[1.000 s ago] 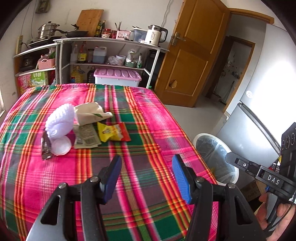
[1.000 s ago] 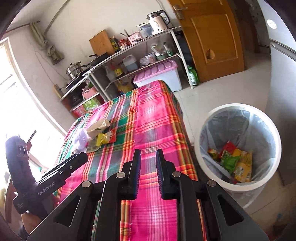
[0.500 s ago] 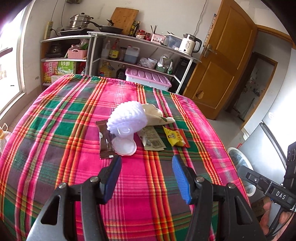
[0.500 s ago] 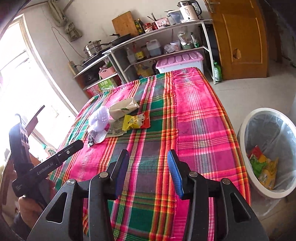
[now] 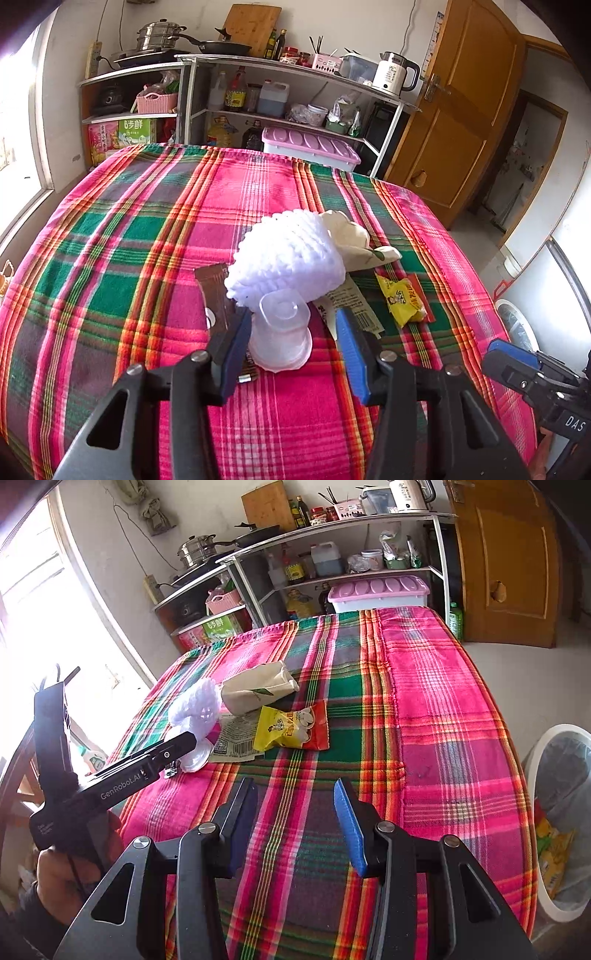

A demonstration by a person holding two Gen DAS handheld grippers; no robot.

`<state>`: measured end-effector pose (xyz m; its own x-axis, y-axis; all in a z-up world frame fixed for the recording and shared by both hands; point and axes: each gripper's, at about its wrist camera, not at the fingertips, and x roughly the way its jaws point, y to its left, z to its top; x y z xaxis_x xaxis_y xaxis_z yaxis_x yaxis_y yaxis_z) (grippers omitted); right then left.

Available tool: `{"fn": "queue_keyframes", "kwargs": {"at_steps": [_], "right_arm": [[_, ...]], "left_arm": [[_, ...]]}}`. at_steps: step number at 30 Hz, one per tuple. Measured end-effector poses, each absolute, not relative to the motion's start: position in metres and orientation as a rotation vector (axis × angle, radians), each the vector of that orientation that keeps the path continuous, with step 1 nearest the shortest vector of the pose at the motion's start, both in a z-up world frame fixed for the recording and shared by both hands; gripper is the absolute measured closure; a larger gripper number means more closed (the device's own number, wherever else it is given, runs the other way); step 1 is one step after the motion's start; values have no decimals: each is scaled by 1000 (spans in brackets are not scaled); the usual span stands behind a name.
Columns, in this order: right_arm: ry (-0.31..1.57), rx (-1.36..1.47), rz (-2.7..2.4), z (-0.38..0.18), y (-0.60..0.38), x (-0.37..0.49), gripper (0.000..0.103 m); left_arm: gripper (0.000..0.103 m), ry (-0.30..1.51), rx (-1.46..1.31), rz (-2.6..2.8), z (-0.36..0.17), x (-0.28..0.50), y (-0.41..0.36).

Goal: Collect trash
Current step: 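Grasp the clear plastic cup with the left tool while the right tool grasps the yellow-red snack packet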

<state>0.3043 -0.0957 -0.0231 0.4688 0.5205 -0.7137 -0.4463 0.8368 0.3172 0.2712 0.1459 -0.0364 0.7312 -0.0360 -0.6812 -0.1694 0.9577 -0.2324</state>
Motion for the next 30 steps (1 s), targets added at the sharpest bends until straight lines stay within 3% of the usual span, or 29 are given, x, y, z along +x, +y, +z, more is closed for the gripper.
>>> {"fn": "queue_keyframes", "kwargs": {"at_steps": [3,8,10,18,30], "right_arm": [[904,73,599,-25,-89,309,59],[897,29,607,-27,-72,320,56],[896,17,606,-28,-65,326,48],[930,-31,562,-43,-41,359,37],[939,-148,500,-56,-18,367,35]], "left_arm": [[70,753,-290,62,-40,273,146],[71,738,-334,33,-40,271,153],[71,730,-345,21,-39,267,156],[71,705,-377,6,-33,249,173],[71,710,-400,-17,-38,244,183]]}}
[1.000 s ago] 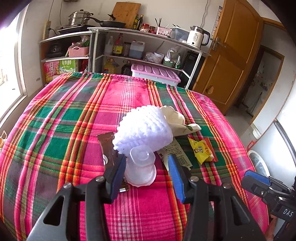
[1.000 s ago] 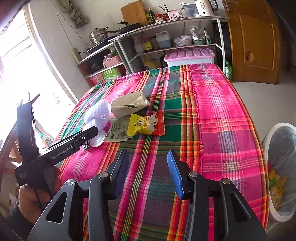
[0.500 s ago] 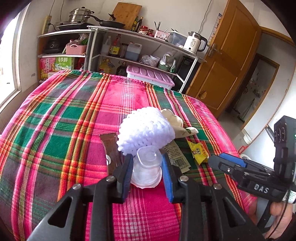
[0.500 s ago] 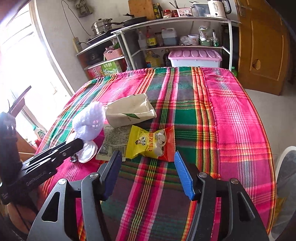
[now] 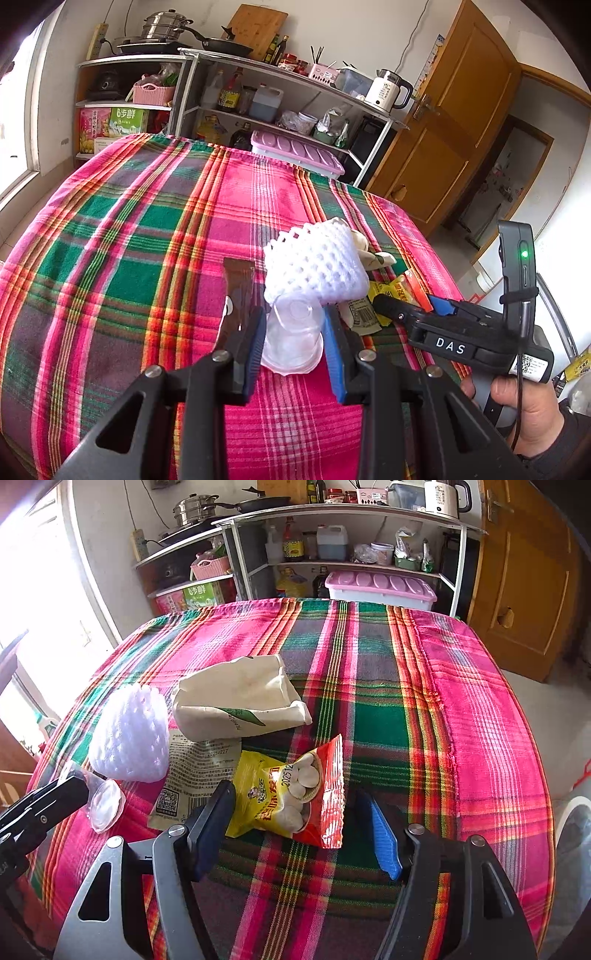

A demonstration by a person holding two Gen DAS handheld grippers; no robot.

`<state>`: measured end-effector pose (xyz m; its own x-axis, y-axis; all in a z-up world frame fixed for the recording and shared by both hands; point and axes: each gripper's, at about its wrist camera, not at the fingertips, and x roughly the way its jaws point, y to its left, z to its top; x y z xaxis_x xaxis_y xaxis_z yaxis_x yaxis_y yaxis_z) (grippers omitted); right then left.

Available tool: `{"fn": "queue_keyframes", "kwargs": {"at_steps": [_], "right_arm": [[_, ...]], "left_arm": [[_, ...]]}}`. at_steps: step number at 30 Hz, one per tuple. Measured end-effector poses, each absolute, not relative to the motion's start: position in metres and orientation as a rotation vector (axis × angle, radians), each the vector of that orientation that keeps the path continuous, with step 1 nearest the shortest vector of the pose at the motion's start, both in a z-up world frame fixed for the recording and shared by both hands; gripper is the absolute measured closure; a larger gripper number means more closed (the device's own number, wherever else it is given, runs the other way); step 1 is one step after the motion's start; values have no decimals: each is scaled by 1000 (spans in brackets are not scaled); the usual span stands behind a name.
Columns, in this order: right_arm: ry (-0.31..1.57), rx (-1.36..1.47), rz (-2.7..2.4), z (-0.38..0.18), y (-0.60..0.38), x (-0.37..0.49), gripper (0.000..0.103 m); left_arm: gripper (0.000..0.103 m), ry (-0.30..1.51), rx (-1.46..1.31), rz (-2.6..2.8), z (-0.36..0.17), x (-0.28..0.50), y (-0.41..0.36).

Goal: Collect trash
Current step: 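Grasp the clear plastic cup with the left tool while the right tool grasps the yellow-red snack packet, then carry the clear cup and snack packet over the trash bin with both tools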

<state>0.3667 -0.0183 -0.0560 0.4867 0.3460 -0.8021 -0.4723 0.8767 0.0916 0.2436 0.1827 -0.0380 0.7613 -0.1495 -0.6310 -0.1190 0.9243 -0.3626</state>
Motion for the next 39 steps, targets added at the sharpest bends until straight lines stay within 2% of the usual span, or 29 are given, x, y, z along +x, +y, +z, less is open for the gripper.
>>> {"fn": "queue_keyframes", "kwargs": {"at_steps": [2,4,10,22,39], "right_arm": [[931,-169,492,-56,-18,365,41],[929,-165,497,-55,-19,364,62],[929,-116,508,-52,-26,362,84],[903,-50,540,-36,-43,346,87],[862,20,522,-1,-120,268,87]], "left_arm": [[71,715,-396,-20,-39,244,180],[71,717,-393,-24,-39,244,179],[71,718,-381,-32,-39,245,174],[71,720,-357,-43,-37,243,164],[71,723,-265,-57,-6,203,95]]}}
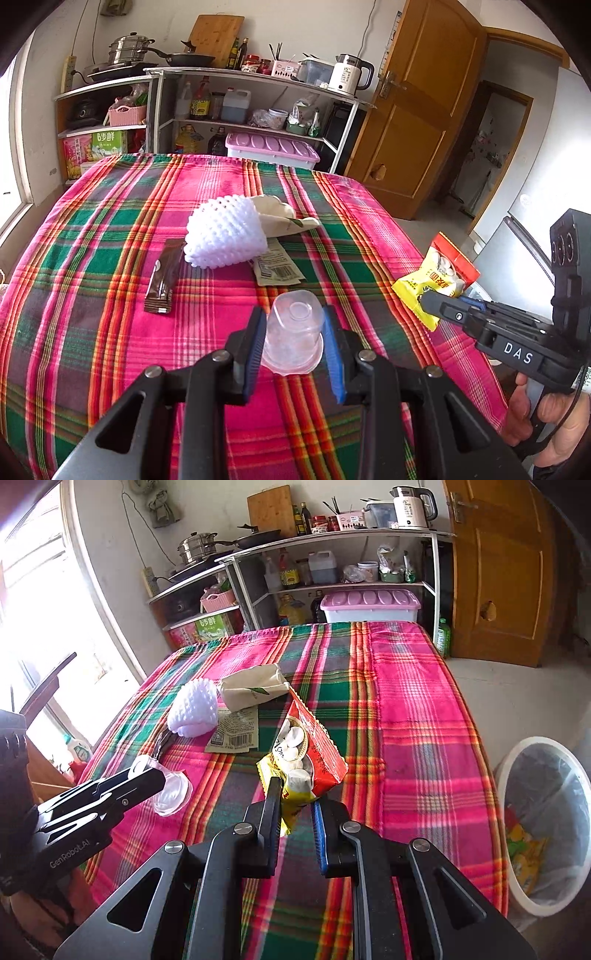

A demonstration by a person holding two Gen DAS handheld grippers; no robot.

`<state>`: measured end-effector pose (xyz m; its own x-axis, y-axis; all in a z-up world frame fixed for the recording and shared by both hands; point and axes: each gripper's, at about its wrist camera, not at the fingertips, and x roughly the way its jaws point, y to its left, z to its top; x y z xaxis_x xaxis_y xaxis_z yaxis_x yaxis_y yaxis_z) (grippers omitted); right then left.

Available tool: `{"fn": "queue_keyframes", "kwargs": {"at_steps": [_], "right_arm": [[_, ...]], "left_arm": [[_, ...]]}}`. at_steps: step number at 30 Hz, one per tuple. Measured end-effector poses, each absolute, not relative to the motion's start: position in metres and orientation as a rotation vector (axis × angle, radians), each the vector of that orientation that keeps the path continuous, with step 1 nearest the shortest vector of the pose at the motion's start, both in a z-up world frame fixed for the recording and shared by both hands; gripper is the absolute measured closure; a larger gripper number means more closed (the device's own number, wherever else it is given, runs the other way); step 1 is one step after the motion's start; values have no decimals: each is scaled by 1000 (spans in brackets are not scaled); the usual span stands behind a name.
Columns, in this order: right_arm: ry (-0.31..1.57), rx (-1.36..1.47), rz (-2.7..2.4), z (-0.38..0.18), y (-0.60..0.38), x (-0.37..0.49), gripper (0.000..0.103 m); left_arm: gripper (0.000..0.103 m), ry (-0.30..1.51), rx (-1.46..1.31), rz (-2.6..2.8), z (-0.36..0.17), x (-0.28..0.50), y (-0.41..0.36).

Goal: Collect trash
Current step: 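Carry the clear cup and snack packet over the trash bin with both tools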

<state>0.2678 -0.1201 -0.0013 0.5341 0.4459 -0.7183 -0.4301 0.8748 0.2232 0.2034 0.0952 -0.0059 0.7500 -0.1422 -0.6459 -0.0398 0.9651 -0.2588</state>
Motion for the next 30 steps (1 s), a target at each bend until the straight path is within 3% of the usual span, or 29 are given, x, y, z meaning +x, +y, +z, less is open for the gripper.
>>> {"fn": "queue_keyframes", "kwargs": {"at_steps": [12,30], "right_arm": [[819,102,434,17,-210,238,87],[833,221,233,-6,-338,259,87]], "left_arm": [[71,716,-200,-146,20,200,15],[71,747,-149,-343,17,271,-109]]}}
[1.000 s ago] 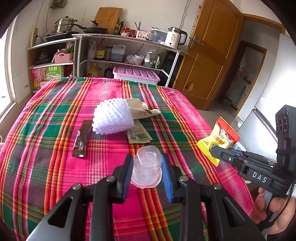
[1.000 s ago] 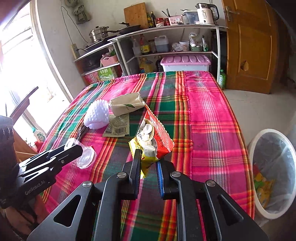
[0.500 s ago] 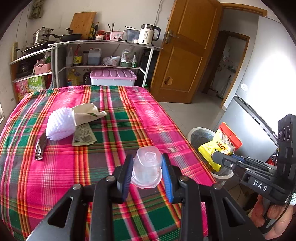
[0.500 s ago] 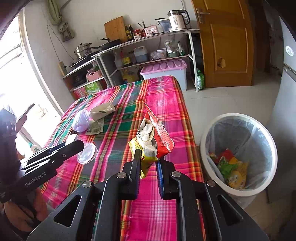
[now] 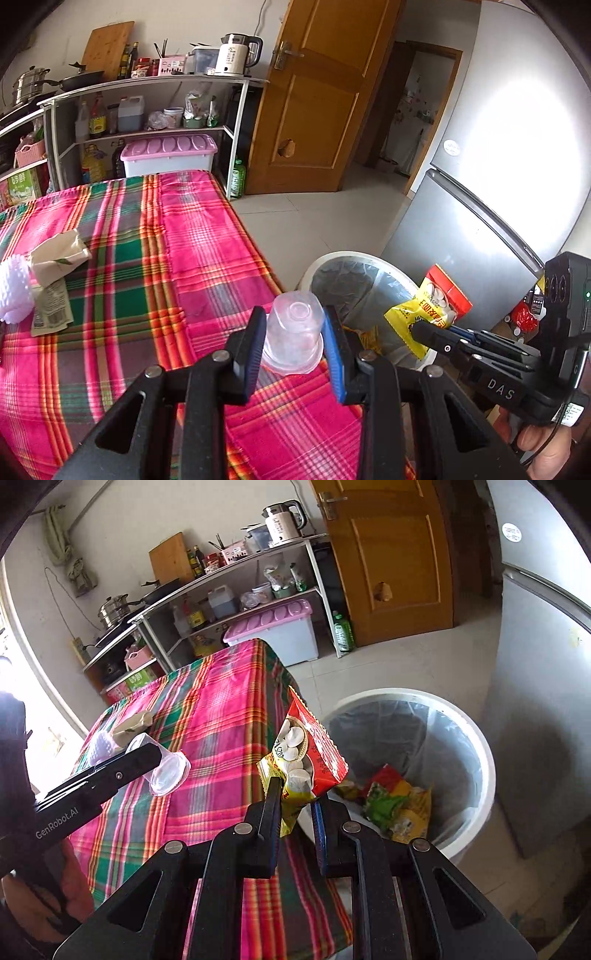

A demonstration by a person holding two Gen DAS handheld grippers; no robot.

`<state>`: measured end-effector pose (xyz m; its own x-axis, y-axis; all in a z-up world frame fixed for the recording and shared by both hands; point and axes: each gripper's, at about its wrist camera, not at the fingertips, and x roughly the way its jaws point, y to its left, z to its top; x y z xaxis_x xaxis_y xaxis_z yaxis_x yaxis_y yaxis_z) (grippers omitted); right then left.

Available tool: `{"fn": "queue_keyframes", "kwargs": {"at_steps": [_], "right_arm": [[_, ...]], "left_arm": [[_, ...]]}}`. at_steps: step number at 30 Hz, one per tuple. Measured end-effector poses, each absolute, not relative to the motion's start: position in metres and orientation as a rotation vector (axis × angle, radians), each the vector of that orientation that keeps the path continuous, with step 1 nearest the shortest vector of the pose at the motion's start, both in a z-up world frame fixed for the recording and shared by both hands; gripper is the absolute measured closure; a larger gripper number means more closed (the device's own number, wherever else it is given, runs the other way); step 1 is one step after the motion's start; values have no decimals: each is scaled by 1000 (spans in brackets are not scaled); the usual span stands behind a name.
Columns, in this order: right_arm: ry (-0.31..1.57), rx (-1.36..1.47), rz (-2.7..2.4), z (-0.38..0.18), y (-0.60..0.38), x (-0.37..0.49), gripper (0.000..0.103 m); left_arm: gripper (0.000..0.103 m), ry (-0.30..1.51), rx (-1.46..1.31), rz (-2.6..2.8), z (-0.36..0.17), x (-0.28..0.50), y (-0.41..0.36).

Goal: Collect trash
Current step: 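Carry the clear cup and snack packet over the trash bin with both tools, then open both tools to drop the cup and packet into the bin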

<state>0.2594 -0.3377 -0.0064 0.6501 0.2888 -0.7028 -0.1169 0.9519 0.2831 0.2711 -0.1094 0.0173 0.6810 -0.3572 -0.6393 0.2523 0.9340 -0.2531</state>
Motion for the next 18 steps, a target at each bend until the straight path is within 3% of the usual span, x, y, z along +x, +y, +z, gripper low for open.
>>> {"fn": "queue_keyframes", "kwargs": {"at_steps": [18], "right_arm": [[914,305,118,-52,-405,290,87]], "left_arm": [[71,869,-99,-448,-20,322,-199]]}}
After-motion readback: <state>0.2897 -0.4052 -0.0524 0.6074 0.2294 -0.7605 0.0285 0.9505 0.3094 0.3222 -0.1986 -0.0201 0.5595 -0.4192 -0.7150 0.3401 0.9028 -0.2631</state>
